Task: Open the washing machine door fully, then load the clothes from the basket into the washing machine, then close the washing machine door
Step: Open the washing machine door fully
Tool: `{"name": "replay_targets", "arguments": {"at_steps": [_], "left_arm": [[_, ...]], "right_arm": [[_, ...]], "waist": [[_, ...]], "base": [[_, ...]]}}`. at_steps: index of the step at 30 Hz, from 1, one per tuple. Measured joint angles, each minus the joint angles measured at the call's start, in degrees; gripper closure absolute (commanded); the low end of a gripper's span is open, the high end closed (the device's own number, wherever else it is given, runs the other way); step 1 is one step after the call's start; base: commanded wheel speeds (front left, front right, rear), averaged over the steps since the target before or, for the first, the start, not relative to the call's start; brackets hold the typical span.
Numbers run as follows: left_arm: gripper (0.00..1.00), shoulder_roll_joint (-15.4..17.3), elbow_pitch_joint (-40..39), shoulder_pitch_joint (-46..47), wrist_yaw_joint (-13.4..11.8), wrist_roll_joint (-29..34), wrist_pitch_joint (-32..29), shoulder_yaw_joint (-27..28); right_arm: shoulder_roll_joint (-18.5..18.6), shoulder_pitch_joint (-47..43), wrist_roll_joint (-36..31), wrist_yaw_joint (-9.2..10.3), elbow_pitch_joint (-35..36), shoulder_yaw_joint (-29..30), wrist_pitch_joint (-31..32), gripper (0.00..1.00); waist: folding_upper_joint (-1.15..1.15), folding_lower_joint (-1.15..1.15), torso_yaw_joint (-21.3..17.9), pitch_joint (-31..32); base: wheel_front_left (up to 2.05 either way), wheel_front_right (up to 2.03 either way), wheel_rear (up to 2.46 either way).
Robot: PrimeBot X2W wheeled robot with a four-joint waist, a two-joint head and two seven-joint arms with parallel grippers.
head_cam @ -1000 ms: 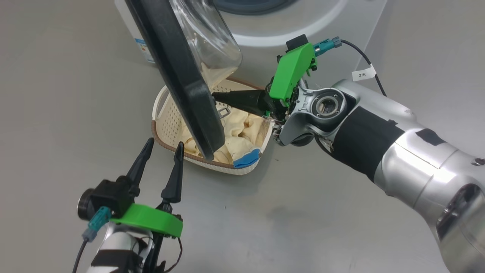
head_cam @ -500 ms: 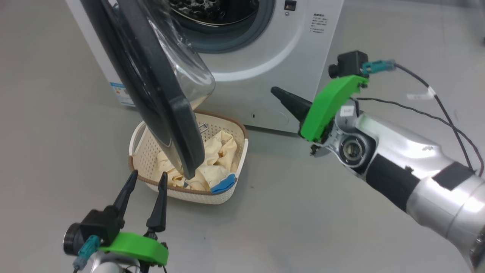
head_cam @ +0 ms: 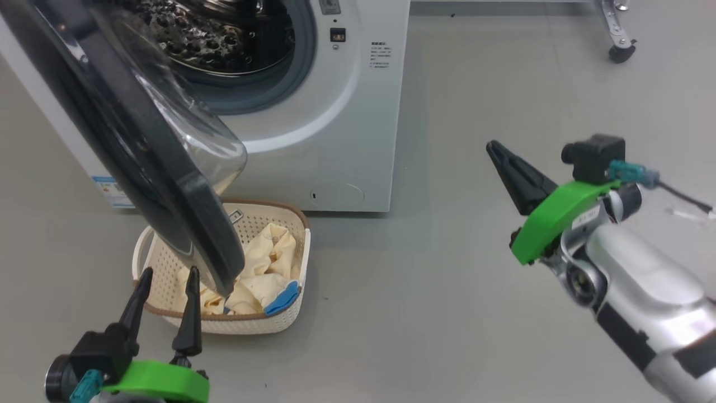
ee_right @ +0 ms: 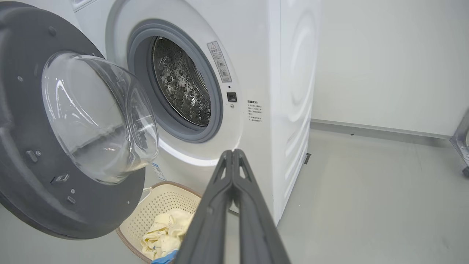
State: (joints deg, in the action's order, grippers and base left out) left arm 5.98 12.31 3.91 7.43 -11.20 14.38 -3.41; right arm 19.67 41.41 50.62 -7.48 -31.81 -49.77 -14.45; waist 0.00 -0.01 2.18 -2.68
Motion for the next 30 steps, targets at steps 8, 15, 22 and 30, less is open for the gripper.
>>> {"name": "replay_targets", "arguments": {"at_steps": [8, 15, 22, 30], "left_arm": [[0.0, 0.2, -1.2, -1.5, 0.0, 0.1, 0.0, 2.1], [0.0, 0.9, -2.1, -1.9, -0.2, 0.0, 0.0, 4.5], [0.0, 0.8, -2.5, -1.9, -0.2, 0.0, 0.0, 4.6], [0.0, 0.5, -2.4, -1.9, -0.2, 0.0, 0.0, 4.6]], "right_arm": [[-4.4, -17.9, -17.2, 0.0, 8.3, 18.1, 0.0, 1.0], [-9.2, -27.4, -25.8, 0.0, 15.0, 28.0, 0.0, 1.0], [-12.5, -32.5, -30.1, 0.0, 18.7, 33.6, 0.5, 0.0], [-13.6, -33.7, -33.0, 0.0, 20.0, 34.5, 1.3, 0.0]], "waist": [[0.0, 0.0, -3.2, 1.1], [0.0, 0.0, -4.5, 0.5], [0.0, 0.01, -5.0, -0.3], [0.0, 0.01, -5.1, -0.3]], "base": [[0.0, 0.0, 0.0], [0.0, 0.0, 0.0], [0.0, 0.0, 0.0], [0.0, 0.0, 0.0]]}}
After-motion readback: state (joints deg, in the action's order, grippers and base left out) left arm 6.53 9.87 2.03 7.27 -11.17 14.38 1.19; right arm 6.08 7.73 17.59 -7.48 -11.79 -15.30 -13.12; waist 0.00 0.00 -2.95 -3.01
